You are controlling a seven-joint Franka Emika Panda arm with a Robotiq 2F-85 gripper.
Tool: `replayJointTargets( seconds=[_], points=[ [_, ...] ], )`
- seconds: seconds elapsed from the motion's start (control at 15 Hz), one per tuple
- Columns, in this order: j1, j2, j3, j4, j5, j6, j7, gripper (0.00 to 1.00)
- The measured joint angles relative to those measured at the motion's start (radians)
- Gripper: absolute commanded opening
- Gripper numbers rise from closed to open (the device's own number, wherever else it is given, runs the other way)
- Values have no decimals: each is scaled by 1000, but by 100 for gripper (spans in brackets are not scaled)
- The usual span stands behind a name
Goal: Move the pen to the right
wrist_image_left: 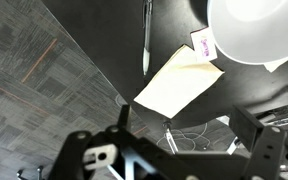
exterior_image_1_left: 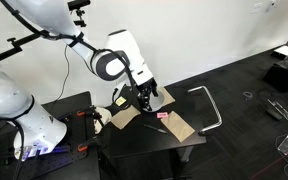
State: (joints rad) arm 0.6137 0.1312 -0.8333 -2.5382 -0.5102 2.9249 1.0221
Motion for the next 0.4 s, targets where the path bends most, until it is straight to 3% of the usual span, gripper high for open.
replayJointTargets(
  seconds=[0.4],
  points=[
    [-1, 8, 0, 0, 1, 0, 0, 100]
  ],
)
